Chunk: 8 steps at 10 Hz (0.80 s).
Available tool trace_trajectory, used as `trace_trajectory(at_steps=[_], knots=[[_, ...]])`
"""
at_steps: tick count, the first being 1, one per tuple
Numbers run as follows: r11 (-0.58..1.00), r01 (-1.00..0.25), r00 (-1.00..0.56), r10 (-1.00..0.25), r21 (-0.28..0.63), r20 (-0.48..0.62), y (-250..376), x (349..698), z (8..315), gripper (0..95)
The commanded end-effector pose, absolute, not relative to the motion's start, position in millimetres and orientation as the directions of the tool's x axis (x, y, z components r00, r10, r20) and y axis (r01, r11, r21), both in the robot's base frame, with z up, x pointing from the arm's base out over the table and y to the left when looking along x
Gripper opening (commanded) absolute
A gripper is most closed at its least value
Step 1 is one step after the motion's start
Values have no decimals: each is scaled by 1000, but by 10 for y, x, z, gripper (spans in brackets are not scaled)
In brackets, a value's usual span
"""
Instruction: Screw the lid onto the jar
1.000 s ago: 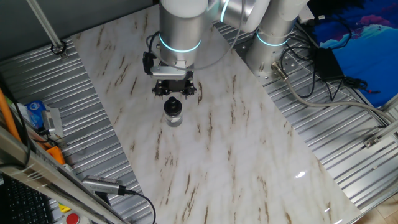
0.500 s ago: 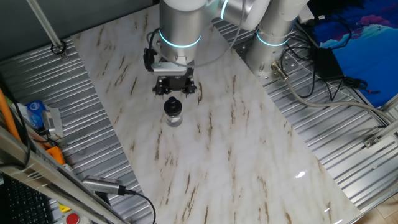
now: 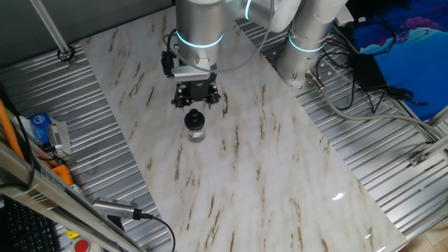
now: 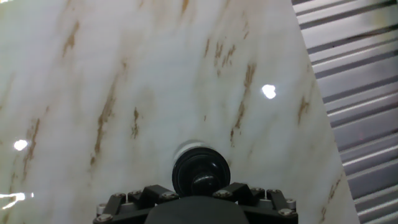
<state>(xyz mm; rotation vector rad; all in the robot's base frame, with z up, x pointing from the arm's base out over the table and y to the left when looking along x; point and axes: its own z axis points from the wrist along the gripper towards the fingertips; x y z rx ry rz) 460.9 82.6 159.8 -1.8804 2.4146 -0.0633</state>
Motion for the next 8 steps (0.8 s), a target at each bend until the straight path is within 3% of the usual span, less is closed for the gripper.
trace_trajectory(at_steps=[1,8], knots=[[226,-971,-223,-974,-78,-43,826,4624,1586,760],[207,-975,-204,-978,-76,-40,809,4649,1473,760]])
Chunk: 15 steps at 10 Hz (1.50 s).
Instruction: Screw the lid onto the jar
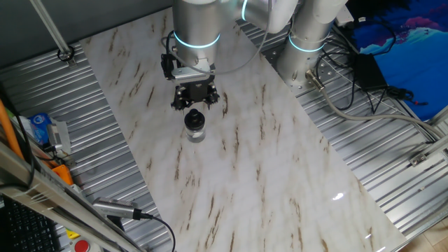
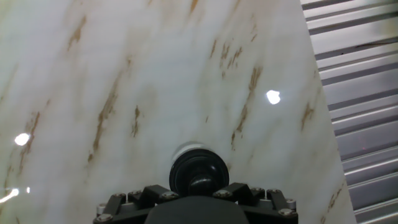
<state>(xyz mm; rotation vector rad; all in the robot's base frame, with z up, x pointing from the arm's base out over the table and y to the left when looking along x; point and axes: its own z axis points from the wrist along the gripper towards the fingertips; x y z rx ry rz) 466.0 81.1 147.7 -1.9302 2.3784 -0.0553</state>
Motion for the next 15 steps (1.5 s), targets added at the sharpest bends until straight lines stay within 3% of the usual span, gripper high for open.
trace_trajectory(at_steps=[1,6,7,15], knots=[[206,-976,-203,-978,-77,-39,805,4649,1455,760],[194,-978,-189,-980,-72,-63,768,4653,1351,760],[187,-980,-183,-981,-70,-68,765,4655,1332,950],[171,-983,-166,-983,-65,-72,784,4655,1225,950]])
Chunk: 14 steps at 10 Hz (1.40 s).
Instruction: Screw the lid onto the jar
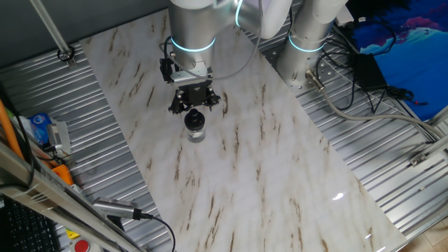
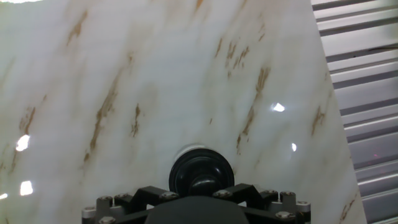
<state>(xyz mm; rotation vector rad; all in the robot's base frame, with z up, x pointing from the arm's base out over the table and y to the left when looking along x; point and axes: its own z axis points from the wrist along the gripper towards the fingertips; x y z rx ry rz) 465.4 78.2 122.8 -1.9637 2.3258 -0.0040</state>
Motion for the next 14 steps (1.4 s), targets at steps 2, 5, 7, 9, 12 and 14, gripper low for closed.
trace_trajectory(at_steps=[2,5,7,9,12,14], knots=[[171,-983,-167,-983,-64,-73,789,4663,1203,950],[172,-983,-168,-983,-60,-70,804,4683,1153,950],[174,-983,-170,-983,-57,-66,815,4694,1129,950],[173,-983,-169,-984,-55,-65,819,4701,1109,950],[175,-983,-172,-983,-50,-64,832,4714,1075,950],[176,-983,-173,-983,-42,-65,837,4720,1061,950]])
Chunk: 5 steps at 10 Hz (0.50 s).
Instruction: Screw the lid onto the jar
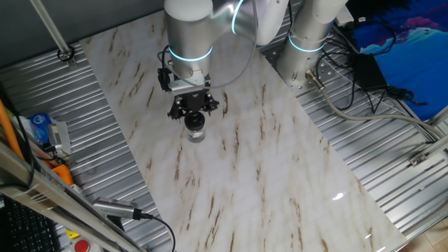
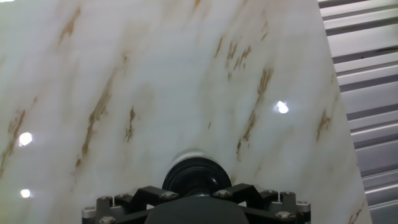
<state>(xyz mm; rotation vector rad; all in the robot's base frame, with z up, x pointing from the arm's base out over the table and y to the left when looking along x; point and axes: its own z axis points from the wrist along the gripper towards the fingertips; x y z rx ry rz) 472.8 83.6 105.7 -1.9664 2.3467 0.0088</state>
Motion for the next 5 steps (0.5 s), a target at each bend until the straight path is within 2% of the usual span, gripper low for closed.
trace_trajectory(at_steps=[1,5], knots=[[181,-983,-178,-982,-33,-66,838,4722,1054,950],[180,-983,-179,-982,-23,-63,840,4726,1032,950]])
